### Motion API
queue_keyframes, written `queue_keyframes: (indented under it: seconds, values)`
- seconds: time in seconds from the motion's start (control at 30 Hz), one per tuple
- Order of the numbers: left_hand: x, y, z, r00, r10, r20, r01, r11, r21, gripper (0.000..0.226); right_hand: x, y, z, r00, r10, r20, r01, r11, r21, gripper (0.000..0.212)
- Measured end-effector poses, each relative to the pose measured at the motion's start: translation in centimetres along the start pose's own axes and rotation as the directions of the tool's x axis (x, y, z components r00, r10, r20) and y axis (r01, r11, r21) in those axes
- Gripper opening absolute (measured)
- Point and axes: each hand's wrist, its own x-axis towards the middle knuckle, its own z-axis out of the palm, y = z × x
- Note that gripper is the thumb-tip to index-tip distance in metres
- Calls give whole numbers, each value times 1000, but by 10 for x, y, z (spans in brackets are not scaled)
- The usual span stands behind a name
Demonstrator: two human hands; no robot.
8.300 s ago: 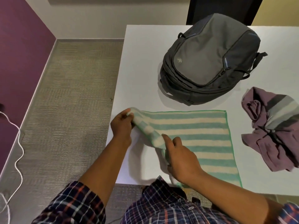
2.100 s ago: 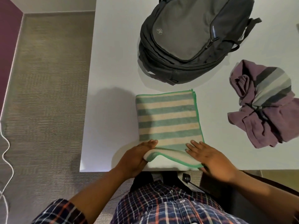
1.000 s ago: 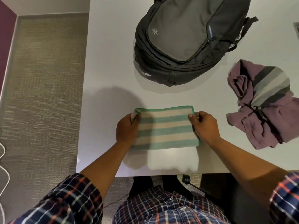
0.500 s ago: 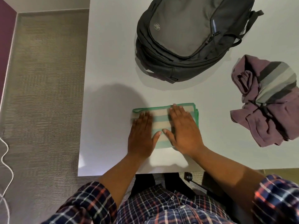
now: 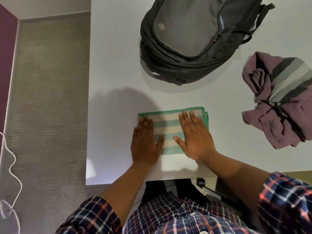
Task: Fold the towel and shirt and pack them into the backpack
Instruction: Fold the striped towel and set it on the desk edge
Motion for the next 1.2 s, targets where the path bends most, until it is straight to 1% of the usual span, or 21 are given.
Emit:
queue_keyframes:
  seconds: [0.1, 0.13, 0.23, 0.27, 0.33, 0.4, 0.47, 0.53, 0.57, 0.67, 0.73, 0.8, 0.87, 0.9, 0.93, 0.97, 1.03, 1.07, 1.1, 1.17, 1.2]
  values:
    - [-8, 2, -14, 953, -302, 0, 300, 948, -109, 87, -1, 0, 0, 1000, 0, -1, 0, 1000, 4, 78]
    - [-9, 4, -18, 929, -370, 2, 367, 919, -147, 88, -1, 0, 0, 1000, 1, 6, -1, 1000, -1, 78]
    - [-8, 12, -28, 877, -480, 28, 466, 834, -295, 79, 0, -1, 0, 1000, 5, 17, -5, 1000, -6, 77]
    - [-6, 14, -31, 845, -528, 87, 519, 771, -370, 74, 0, -2, 0, 1000, 5, 18, -5, 1000, -7, 77]
    - [0, 14, -35, 750, -615, 242, 640, 586, -496, 59, 0, -2, 0, 1000, 5, 16, -5, 1000, -4, 77]
    - [6, 10, -39, 696, -622, 360, 699, 471, -538, 49, 0, -2, 0, 1000, 5, 15, -5, 1000, 9, 77]
    - [12, 6, -45, 700, -561, 442, 694, 390, -605, 34, 0, -3, -2, 1000, 8, 22, -9, 999, 36, 76]
    - [14, 9, -60, 727, -472, 499, 664, 295, -687, 17, 2, -7, -7, 999, 23, 30, -26, 996, 91, 75]
    - [15, 12, -67, 756, -432, 492, 634, 295, -715, 12, 3, -9, -10, 999, 32, 38, -37, 991, 129, 75]
    - [12, 22, -92, 848, -313, 428, 526, 395, -753, 10, 5, -14, -22, 994, 28, 105, -59, 953, 296, 76]
    - [10, 30, -106, 880, -252, 403, 475, 424, -771, 6, 7, -20, -34, 983, -33, 182, -57, 883, 466, 75]
    - [8, 41, -114, 894, -219, 391, 448, 431, -783, 8, 9, -24, -44, 972, -71, 224, -84, 785, 614, 67]
    - [8, 54, -117, 901, -202, 385, 434, 475, -765, 13, 8, -26, -52, 983, -22, 185, -118, 694, 710, 46]
    - [9, 60, -117, 904, -192, 382, 424, 517, -744, 16, 6, -27, -57, 985, 47, 164, -156, 640, 752, 32]
    - [10, 66, -115, 907, -183, 379, 414, 558, -720, 20, 3, -27, -61, 977, 130, 168, -212, 557, 803, 22]
    - [10, 72, -112, 907, -182, 379, 410, 584, -701, 24, 0, -26, -65, 957, 208, 203, -276, 431, 859, 22]
    - [8, 83, -103, 902, -196, 384, 422, 584, -694, 30, -11, -22, -74, 884, 306, 353, -401, 113, 909, 36]
    - [7, 87, -99, 896, -207, 393, 438, 564, -700, 33, -17, -19, -78, 858, 315, 406, -432, 13, 902, 44]
    - [5, 92, -95, 885, -217, 411, 461, 525, -716, 36, -23, -16, -81, 846, 308, 436, -451, -24, 892, 54]
    - [2, 102, -87, 848, -251, 468, 530, 366, -765, 40, -35, -10, -83, 841, 269, 469, -480, -26, 877, 74]
    - [0, 106, -85, 828, -264, 495, 557, 276, -784, 40, -39, -8, -82, 841, 251, 479, -491, -16, 871, 79]
